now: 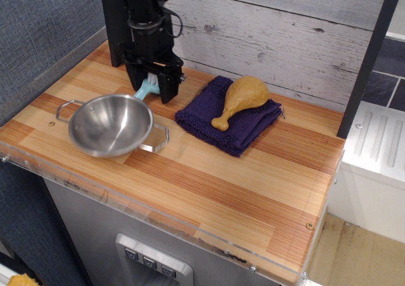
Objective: Place blue brush to the right of pot
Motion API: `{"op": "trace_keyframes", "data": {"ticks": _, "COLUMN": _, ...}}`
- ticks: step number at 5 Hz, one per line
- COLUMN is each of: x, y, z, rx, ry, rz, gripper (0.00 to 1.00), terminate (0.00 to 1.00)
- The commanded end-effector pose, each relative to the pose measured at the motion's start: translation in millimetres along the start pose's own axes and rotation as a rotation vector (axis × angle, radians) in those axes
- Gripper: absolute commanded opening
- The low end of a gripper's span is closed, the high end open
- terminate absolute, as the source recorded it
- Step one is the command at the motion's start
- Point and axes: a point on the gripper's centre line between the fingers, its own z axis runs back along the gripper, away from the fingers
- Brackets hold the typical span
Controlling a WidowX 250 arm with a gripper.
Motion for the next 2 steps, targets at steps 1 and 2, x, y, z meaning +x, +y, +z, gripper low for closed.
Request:
{"op": "trace_keyframes", "data": {"ticks": 1, "x": -26.4, "y": 41.1, "z": 101.9, "rx": 0.077, "ry": -0.222, "rz": 0.085, "gripper": 0.0, "terminate": 0.0}}
{"op": "trace_keyframes", "data": {"ticks": 2, "x": -33.4, "y": 37.0, "z": 110.2, "rx": 0.09, "ry": -0.22, "rz": 0.078, "gripper": 0.0, "terminate": 0.0}}
